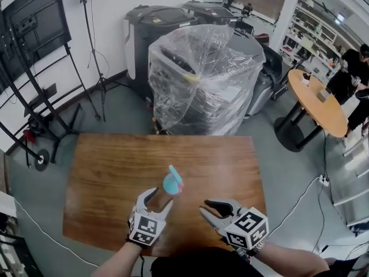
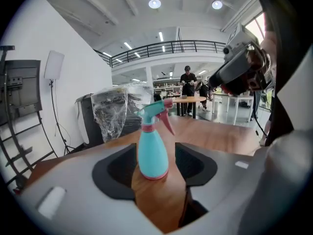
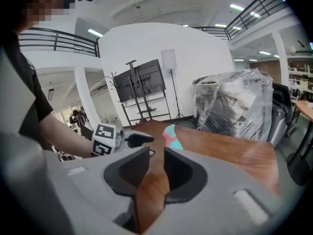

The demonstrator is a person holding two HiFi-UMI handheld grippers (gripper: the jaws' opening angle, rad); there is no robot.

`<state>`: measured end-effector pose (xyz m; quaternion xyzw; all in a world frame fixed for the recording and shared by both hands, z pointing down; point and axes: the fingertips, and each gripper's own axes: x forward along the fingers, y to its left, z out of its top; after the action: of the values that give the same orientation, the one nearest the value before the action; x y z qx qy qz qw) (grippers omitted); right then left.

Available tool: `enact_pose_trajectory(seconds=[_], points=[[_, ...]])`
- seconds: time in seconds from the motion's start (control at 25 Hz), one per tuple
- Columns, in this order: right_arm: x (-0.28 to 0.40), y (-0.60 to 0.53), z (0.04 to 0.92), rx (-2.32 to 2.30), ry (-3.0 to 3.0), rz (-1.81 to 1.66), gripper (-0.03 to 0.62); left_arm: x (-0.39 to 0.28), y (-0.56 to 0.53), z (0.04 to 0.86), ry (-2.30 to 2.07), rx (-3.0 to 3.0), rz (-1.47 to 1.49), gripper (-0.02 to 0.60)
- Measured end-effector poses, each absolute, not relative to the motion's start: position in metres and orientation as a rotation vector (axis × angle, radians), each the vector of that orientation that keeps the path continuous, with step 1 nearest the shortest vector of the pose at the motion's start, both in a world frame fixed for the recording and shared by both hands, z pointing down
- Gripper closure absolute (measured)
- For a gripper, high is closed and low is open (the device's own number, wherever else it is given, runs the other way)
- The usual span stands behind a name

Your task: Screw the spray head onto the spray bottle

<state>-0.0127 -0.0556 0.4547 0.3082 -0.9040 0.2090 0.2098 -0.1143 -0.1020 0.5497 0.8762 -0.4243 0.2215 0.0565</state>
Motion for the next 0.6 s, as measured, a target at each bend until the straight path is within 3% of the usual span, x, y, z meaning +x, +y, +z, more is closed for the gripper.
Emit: enact_pose_trajectory(seconds=[0.28,0.6], points=[[-0.041,-0.055,0.450,0.811,-2.603,0.502,0.602,-0.093,-0.067,0.479,-1.301,2.638,0.386,0.556],[-0.049,-0.054,0.449,0.799,-2.630,0.455,0.603,-0.067,-0.049,0.446,-1.239,2.553,0.289,0.571]])
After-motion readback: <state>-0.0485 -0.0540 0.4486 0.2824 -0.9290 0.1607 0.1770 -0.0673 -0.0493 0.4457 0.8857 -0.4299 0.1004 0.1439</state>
